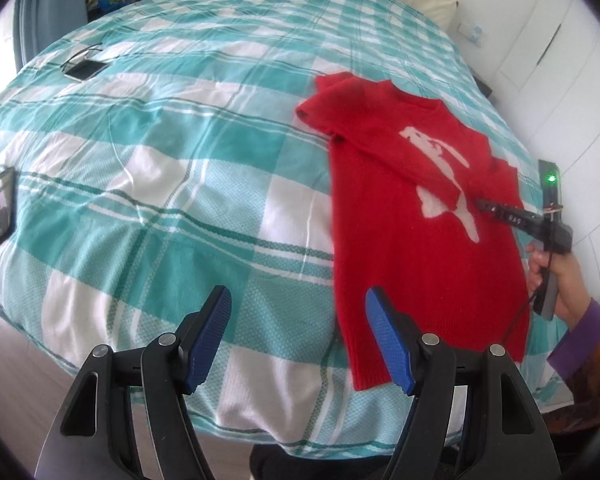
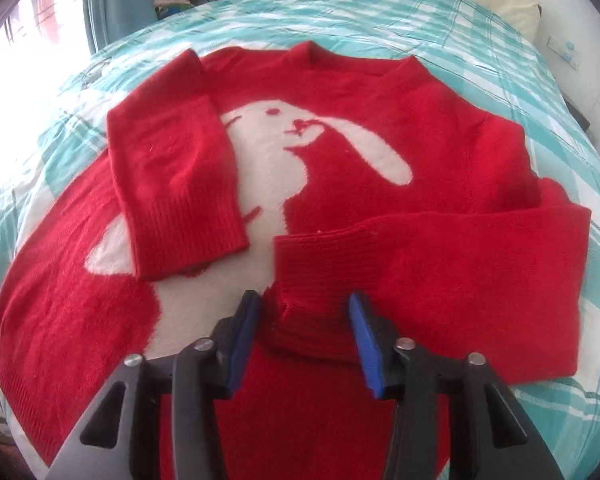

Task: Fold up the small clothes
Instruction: 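Grasp a sleeve cuff with the right tool, stretch it outward, release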

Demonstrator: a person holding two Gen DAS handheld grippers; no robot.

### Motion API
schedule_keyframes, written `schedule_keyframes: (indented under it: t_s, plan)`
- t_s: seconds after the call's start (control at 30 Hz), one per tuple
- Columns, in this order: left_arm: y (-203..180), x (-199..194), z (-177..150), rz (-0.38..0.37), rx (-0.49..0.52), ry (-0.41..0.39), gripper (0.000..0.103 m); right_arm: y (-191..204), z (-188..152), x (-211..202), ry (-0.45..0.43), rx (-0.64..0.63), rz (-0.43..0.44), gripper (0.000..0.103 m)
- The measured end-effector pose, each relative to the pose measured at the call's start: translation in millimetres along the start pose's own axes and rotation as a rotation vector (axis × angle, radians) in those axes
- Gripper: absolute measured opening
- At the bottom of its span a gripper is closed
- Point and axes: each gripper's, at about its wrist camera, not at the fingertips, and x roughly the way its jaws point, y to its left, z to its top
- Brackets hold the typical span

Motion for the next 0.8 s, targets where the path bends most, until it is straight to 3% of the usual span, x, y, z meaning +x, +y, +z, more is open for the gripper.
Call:
schedule_keyframes:
  t_s: [0.07,0.17,0.3,0.4,0.57,0.8]
  plan:
    - [6.9,-1.0,-6.9,0.012,-0.02,0.013,0.072,-37.0,0.0,-30.0,-0.071,0.164,0.035,0.006]
    - [16.1,0.6,-5.7,0.019,-0.049,0.023,0.072,-109.2,-9.5,-89.5,-0.196,0.369,-0.008,0.006]
    - [12.4,1.7,5.2,0.017,-0.048,0.011,0.072,-215.8,-40.5,-159.9,-0.3,0.59,-0.166,0.007]
    - [-1.7,2.1,11.6,0.016,-0.019,-0.003,0.072,-272.7,-66.3,-187.6,-0.296,0.683,-0.282,0.007]
    - [-25.9,9.5,11.8,0.018,0.029,0.019,0.072,-326.8,-118.2,-174.8,-0.213,0.797,-0.343,0.006]
    - [-37.8,10.7,11.9,0.073,0.072,0.031,0.072,-336.4,-172.4,-134.3,-0.124,0.857,-0.4,0.006]
